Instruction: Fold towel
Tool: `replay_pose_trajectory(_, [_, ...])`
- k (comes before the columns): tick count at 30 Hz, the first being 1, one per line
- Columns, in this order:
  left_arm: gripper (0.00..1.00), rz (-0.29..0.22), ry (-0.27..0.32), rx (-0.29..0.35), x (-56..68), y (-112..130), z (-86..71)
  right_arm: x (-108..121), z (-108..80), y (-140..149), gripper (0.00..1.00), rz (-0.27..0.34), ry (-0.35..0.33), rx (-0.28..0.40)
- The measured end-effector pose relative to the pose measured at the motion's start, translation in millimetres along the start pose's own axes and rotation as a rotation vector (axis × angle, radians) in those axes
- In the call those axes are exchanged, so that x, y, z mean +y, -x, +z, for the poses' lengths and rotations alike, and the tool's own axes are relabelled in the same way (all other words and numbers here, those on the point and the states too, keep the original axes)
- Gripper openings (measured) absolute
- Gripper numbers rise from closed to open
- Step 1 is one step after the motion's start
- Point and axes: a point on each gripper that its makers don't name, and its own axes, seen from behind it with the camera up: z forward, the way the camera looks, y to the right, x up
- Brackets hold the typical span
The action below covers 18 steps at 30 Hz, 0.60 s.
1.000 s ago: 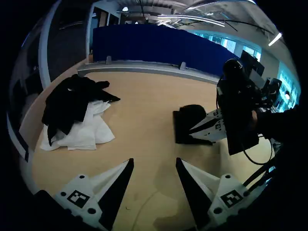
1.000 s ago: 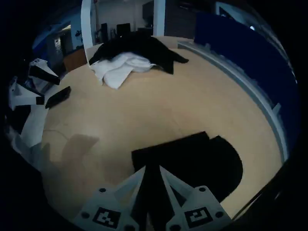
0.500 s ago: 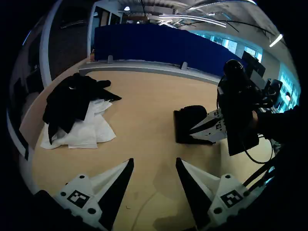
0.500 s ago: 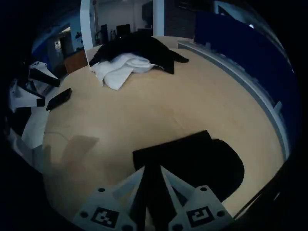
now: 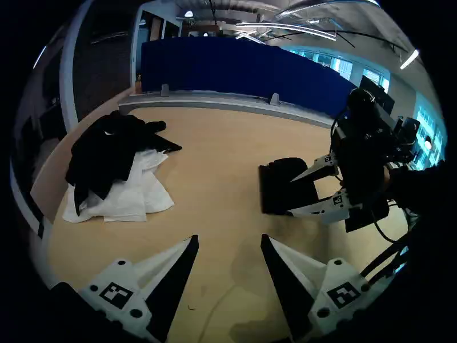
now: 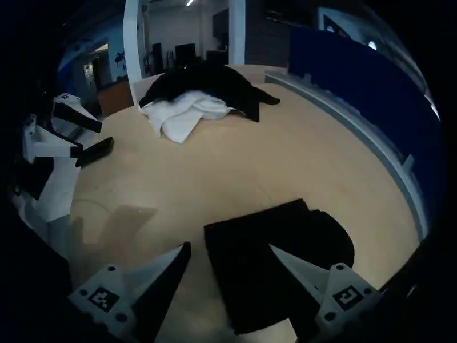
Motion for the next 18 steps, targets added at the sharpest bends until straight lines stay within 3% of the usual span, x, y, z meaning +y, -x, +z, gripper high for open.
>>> replay_pose_trajectory(12, [0.80,0.003,-0.010,0.001,-1.7,1,-5.7,6,-28.4,14,0.95,0.028,0.064,0.011])
replay_pose_trajectory(18, [0.80,0.007,-0.010,0.004,-0.8,-1,-7.7,13,-46.2,42,0.95,0.102,0.123,-0.006])
